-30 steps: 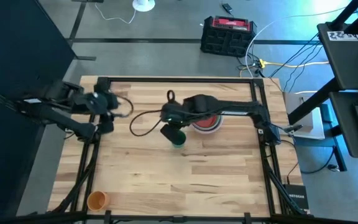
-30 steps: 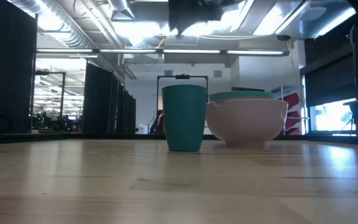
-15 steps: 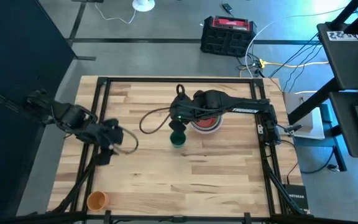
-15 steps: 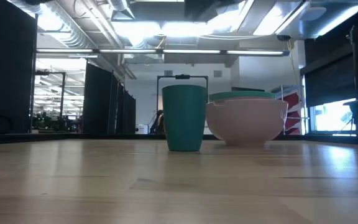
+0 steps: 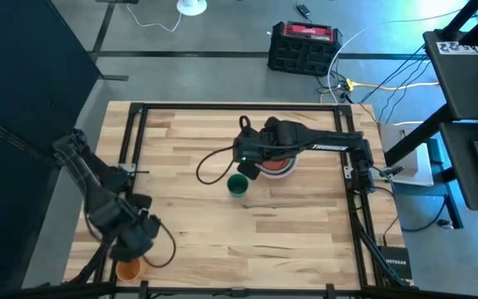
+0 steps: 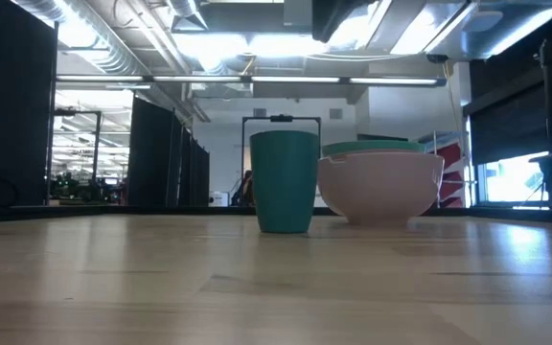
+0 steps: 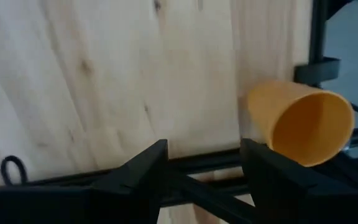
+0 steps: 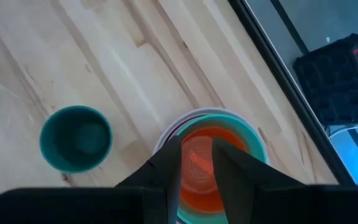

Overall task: Nest bowls inside each other
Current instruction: Stack the yellow cup on top of the teal cup

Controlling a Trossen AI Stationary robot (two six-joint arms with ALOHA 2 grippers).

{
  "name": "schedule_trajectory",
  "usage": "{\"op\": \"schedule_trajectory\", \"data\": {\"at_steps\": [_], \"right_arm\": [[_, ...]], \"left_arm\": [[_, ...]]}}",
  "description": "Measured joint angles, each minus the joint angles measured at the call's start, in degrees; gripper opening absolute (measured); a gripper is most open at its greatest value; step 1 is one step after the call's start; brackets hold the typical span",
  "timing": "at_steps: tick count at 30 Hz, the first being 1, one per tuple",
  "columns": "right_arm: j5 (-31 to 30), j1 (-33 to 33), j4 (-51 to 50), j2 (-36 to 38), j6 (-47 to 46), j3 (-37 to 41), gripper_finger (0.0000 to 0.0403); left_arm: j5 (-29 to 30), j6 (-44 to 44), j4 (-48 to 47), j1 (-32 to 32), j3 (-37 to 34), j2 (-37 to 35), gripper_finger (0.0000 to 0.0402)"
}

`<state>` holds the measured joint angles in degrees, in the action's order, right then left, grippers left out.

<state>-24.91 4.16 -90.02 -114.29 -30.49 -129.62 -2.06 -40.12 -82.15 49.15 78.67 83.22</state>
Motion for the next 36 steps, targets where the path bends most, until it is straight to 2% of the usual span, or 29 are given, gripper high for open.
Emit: {"op": "schedule_trajectory", "data": {"at_steps": [8, 26, 36], "right_arm": [[0.3, -0.07, 0.01, 0.44, 2.48, 0.0, 0.0074], [2.0, -0.07, 0.01, 0.42, 2.72, -0.02, 0.0074], [2.59, -0.07, 0.01, 0.42, 2.72, -0.02, 0.0074]], "left_arm": [[-1.06, -11.09, 4.62, 6.73, 0.07, 0.32, 0.0185], [-0.88, -7.25, 8.78, 10.89, 0.07, 8.67, 0.0173], [1.44, -4.13, 9.48, 12.15, -0.47, 8.7, 0.0173]]}}
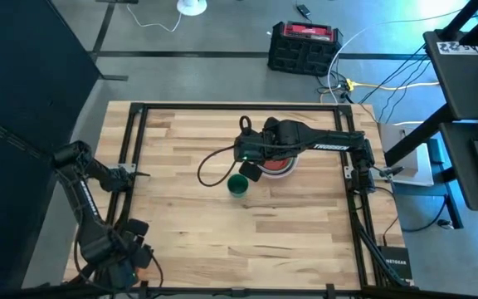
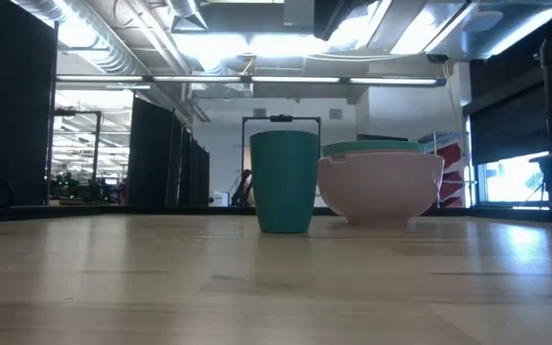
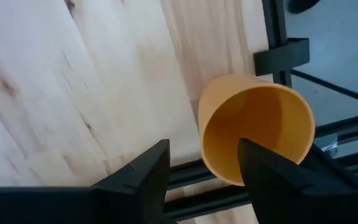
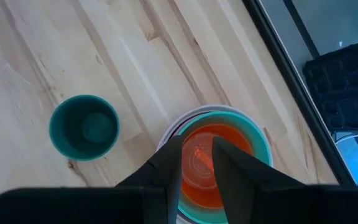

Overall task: Nest bowls inside each other
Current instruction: Stack the yellow cup on top of the teal cup

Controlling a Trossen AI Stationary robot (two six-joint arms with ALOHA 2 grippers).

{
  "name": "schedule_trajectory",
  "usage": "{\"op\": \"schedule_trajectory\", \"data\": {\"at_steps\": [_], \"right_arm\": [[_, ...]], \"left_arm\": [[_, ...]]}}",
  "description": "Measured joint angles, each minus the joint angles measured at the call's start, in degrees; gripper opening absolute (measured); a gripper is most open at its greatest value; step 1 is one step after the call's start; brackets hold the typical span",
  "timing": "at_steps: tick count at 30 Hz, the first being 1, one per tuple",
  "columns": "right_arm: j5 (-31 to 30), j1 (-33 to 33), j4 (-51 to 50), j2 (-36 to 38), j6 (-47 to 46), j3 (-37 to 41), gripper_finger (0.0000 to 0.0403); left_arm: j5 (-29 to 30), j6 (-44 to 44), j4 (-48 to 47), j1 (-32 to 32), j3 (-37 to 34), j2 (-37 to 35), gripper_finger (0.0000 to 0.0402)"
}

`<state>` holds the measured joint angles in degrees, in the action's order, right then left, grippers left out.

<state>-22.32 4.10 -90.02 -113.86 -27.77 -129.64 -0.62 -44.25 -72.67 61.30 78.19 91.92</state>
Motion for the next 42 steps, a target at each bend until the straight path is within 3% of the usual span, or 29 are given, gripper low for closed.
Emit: {"op": "schedule_trajectory", "data": {"at_steps": [20, 26, 42], "right_arm": [[0.52, 0.0, 0.0, -0.02, 0.0, 0.0, 0.0074], [1.0, 0.02, 0.0, -0.04, 0.0, 0.0, 0.0074], [1.85, 0.05, 0.01, -0.06, -0.2, 0.0, 0.0074]], "left_arm": [[-0.93, 5.07, 7.05, 1.74, -7.87, -0.02, 0.0173], [-2.19, 3.83, 12.45, 1.73, -11.09, -0.02, 0.0173], [-2.16, -0.32, 14.88, 1.24, -12.84, -0.03, 0.0173]]}}
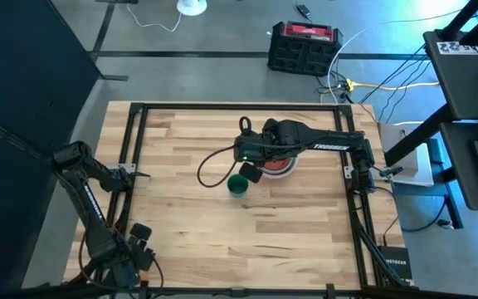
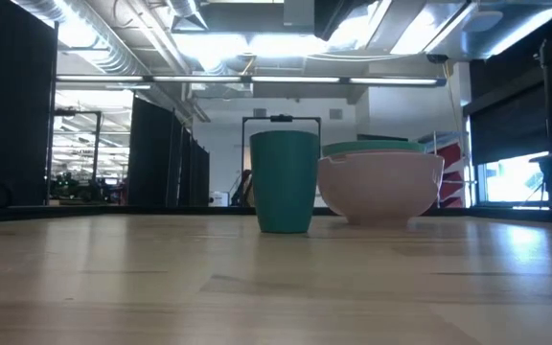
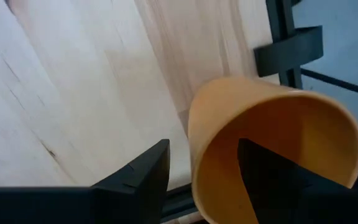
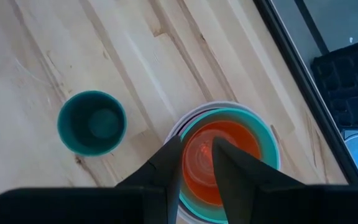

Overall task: Nest bowls inside each other
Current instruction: Stack the yellow cup on top of the teal cup

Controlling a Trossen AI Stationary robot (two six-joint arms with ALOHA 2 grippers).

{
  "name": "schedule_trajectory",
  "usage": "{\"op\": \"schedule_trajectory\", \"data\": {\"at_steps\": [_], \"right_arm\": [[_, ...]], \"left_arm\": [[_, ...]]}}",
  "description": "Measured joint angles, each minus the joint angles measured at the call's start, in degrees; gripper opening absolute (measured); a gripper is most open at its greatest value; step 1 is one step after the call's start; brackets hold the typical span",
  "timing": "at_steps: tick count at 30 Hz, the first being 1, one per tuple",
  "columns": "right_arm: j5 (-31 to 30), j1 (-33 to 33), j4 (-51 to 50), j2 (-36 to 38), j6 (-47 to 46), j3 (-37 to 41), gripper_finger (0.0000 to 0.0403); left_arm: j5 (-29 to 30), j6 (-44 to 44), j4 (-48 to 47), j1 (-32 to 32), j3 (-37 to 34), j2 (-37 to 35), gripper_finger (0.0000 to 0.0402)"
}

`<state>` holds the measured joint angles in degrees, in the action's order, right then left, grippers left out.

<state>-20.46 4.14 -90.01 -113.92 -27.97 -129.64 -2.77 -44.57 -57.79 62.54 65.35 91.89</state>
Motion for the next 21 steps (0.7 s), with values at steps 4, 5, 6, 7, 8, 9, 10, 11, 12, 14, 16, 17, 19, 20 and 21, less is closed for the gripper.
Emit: {"op": "schedule_trajectory", "data": {"at_steps": [4, 5, 6, 7, 8, 9, 10, 11, 12, 14, 16, 17, 19, 20, 21], "right_arm": [[0.29, 0.01, 0.0, 0.0, -0.08, 0.0, 0.0074], [0.36, 0.01, 0.01, -0.01, -0.1, 0.0, 0.0074], [0.43, 0.01, 0.01, -0.01, -0.12, 0.0, 0.0074], [0.5, 0.02, 0.01, -0.01, -0.14, 0.0, 0.0074], [0.56, 0.02, 0.01, -0.01, -0.15, 0.0, 0.0074], [0.56, 0.02, -0.01, -0.01, -0.15, 0.0, 0.0074], [0.56, 0.02, -0.01, -0.01, -0.15, 0.0, 0.0074], [0.58, 0.02, -0.01, -0.01, -0.13, 0.0, 0.0074], [0.58, 0.02, -0.01, -0.01, -0.09, 0.0, 0.0074], [0.58, 0.02, -0.01, -0.01, -0.09, 0.0, 0.0074], [0.58, 0.02, -0.01, -0.01, -0.07, 0.0, 0.0074], [0.58, 0.02, -0.01, -0.01, -0.07, 0.0, 0.0074], [0.58, 0.02, -0.01, -0.01, -0.07, 0.0, 0.0074], [0.62, 0.02, -0.01, -0.01, -0.05, 0.0, 0.0074], [0.67, 0.02, -0.01, -0.01, 0.02, 0.0, 0.0074]], "left_arm": [[0.01, -1.22, 1.04, -0.2, -0.54, 0.0, 0.0173], [0.02, -1.53, 1.3, -0.25, -0.67, -0.01, 0.0173], [0.02, -1.84, 1.55, -0.3, -0.81, -0.01, 0.0173], [0.03, -2.14, 1.81, -0.35, -0.94, -0.01, 0.0173], [0.03, -2.41, 2.03, -0.39, -1.06, -0.01, 0.0173], [0.03, -2.41, 1.96, -0.39, -1.08, -0.01, 0.0173], [0.05, -2.43, 1.96, -0.39, -1.06, -0.01, 0.0173], [0.07, -2.42, 1.86, -0.39, -1.06, -0.01, 0.0173], [0.09, -2.14, 1.69, -0.39, -1.06, -0.01, 0.0172], [0.15, -1.79, 1.6, -0.39, -1.06, -0.01, 0.017], [0.16, -1.76, 1.45, -0.39, -1.06, -0.01, 0.0161], [0.16, -1.78, 1.47, -0.39, -1.06, -0.01, 0.0154], [0.16, -1.8, 1.49, -0.39, -1.06, -0.01, 0.0137], [0.16, -1.8, 1.5, -0.39, -1.06, -0.01, 0.0128], [0.1, -1.85, 1.58, -0.39, -1.07, -0.01, 0.012]]}}
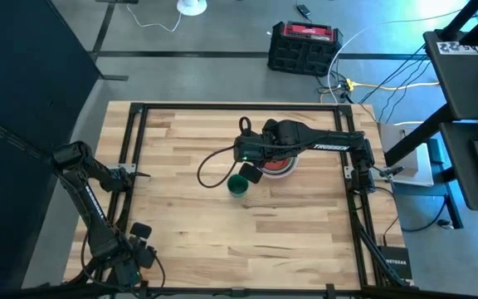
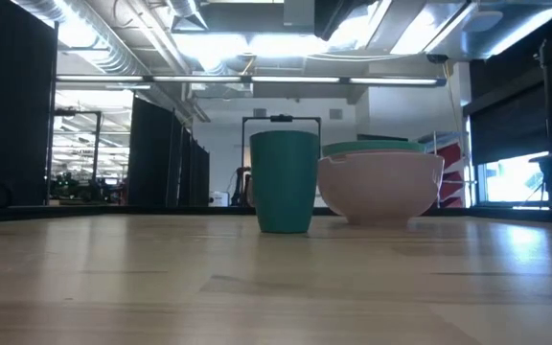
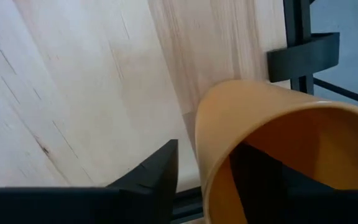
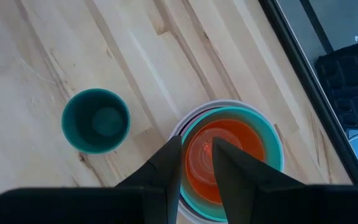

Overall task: Nest bowls inside each other
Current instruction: Stack the yellow cup on top of the teal cup

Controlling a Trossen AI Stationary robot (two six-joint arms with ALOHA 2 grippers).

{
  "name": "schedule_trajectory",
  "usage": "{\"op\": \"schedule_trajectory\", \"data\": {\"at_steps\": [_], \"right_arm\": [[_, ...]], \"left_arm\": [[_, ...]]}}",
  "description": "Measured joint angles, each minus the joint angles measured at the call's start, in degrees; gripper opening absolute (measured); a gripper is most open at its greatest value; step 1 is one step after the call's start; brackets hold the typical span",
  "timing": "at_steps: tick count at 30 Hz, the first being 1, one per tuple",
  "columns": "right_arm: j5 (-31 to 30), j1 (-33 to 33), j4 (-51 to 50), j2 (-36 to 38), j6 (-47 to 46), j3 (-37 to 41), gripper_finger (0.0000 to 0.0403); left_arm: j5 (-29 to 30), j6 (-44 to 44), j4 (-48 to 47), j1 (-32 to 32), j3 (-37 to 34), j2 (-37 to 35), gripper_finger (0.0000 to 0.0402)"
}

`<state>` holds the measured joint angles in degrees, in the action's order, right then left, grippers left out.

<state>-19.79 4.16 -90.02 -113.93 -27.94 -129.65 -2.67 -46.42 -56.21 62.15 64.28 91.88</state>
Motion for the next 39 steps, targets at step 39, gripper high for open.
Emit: {"op": "schedule_trajectory", "data": {"at_steps": [39], "right_arm": [[-5.88, -4.22, 0.0, 8.26, 4.03, -0.06, 0.0074]], "left_arm": [[17.58, -7.61, -11.89, -17.28, 17.81, -4.57, 0.0]]}}
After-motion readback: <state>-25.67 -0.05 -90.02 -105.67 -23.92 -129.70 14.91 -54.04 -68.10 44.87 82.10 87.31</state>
